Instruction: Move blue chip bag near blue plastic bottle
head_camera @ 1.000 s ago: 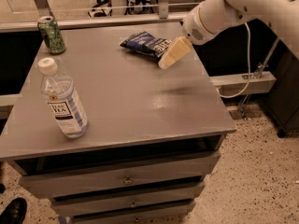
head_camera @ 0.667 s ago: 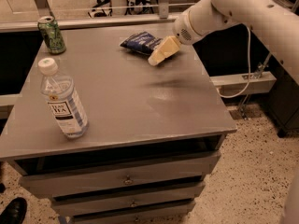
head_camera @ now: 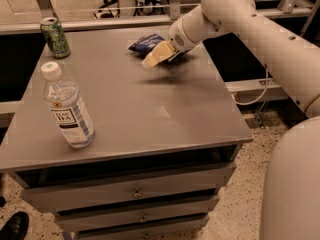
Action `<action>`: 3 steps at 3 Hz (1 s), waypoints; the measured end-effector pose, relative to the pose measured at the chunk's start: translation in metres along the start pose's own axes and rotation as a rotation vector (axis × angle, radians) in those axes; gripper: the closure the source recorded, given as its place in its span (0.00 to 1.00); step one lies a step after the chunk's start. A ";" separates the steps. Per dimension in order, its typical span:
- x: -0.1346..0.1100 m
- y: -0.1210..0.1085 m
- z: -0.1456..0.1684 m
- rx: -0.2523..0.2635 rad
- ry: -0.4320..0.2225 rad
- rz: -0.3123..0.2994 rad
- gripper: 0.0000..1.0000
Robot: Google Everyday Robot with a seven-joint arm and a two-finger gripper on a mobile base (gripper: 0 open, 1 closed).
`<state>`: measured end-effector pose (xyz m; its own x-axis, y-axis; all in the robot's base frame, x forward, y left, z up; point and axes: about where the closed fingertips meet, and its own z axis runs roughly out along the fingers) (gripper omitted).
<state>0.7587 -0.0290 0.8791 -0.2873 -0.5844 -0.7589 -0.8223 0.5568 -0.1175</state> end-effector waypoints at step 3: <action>0.004 -0.017 0.021 0.070 0.041 -0.025 0.64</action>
Offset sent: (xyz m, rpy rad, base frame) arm 0.0294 -0.0028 -0.0155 -0.0779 -0.0389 -0.0583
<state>0.7819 -0.0284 0.8648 -0.2882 -0.6212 -0.7287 -0.7932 0.5812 -0.1817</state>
